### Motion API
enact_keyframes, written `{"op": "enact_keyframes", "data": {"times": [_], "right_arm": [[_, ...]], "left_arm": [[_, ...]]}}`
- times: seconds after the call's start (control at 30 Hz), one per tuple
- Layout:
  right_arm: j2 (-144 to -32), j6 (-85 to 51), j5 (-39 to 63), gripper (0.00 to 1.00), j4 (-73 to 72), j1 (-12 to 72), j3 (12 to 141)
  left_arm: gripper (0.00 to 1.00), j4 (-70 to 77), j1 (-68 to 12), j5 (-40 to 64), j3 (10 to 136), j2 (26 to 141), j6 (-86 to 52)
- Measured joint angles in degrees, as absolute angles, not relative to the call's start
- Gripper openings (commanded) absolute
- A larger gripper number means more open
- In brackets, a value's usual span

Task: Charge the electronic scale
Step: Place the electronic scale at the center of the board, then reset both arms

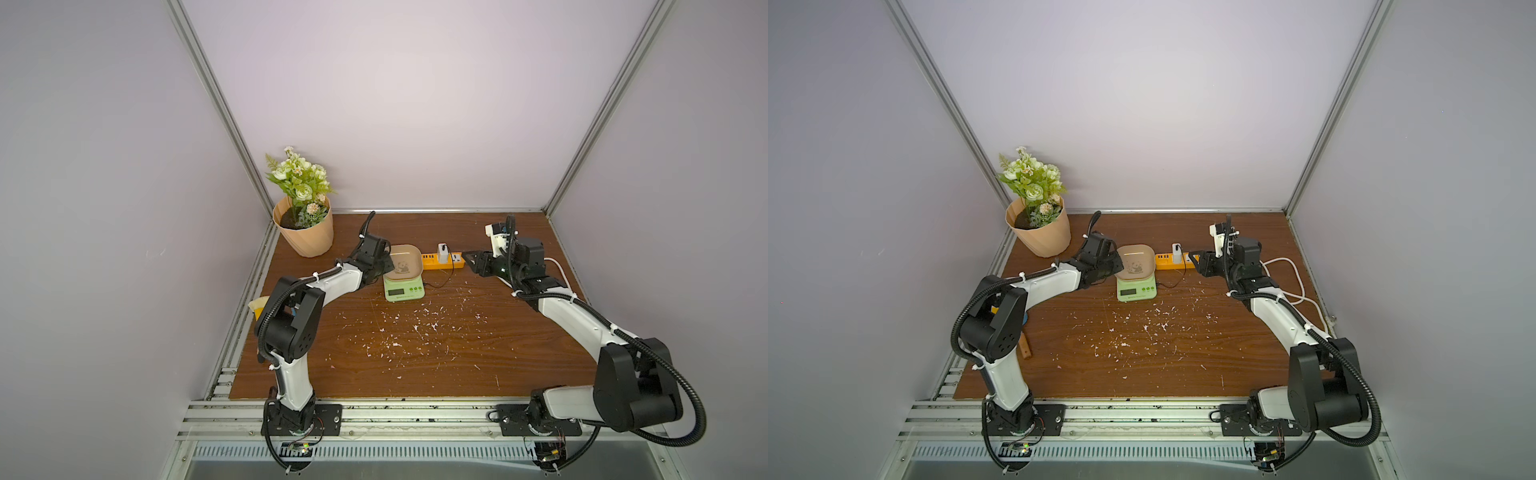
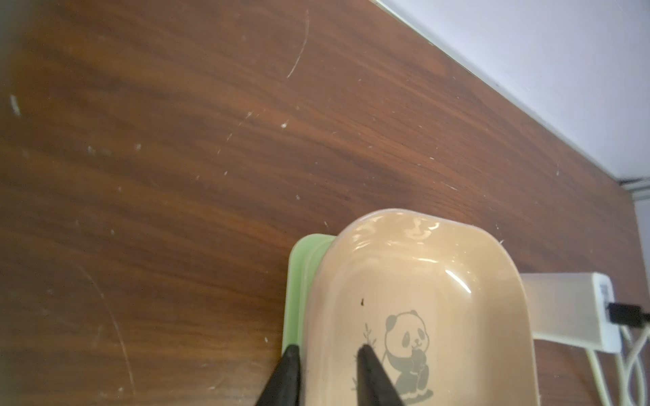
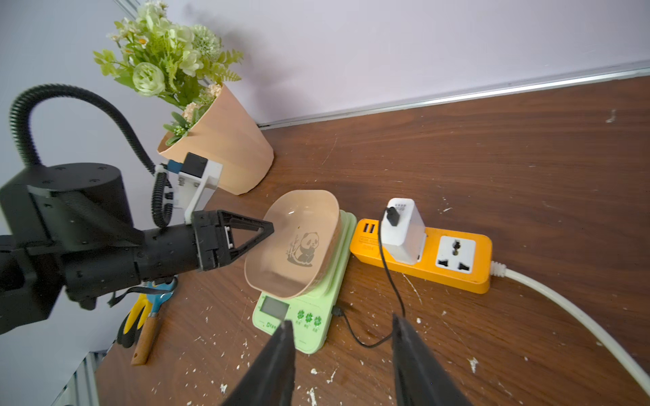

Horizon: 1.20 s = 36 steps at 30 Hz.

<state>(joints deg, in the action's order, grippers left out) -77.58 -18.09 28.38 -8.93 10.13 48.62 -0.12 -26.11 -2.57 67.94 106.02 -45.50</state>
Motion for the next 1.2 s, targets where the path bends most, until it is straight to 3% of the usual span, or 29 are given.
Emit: {"op": "enact_keyframes", "data": {"times": [0.2, 0.33, 0.53, 0.7, 0.87, 1.0, 1.2], "right_arm": [[-74.1, -17.8, 17.3, 0.55, -10.3, 7.3, 45.2], [-71.8, -17.3, 6.7, 0.64, -11.7, 5.7, 42.2], [-71.9, -16.3, -8.3, 0.75, -16.5, 3.2, 36.4], [-75.4, -15.3, -15.6, 0.77, -24.1, 0.8, 29.6], [-79.5, -12.6, -18.0, 0.82, -36.5, -0.3, 20.6], [-81.5, -11.2, -16.5, 0.99, -43.7, -1.4, 17.9], [-81.3, -9.3, -13.2, 1.00, -53.8, -1.6, 15.8]], "left_arm": [[0.86, -1.6, -26.3, -6.5, 68.9, 103.7, -40.2], [0.99, -1.1, -26.3, -15.0, 65.7, 96.3, -34.6], [0.97, 9.5, -22.8, -32.5, 53.4, 83.5, -25.6], [0.96, 28.0, -16.5, -40.1, 32.8, 79.7, -14.8], [0.96, 35.7, -12.1, -36.8, 24.7, 80.0, -9.6], [0.96, 40.4, -6.3, -29.0, 23.6, 77.1, -8.1], [0.96, 49.2, -4.7, -23.2, 17.1, 76.0, -5.9]]}}
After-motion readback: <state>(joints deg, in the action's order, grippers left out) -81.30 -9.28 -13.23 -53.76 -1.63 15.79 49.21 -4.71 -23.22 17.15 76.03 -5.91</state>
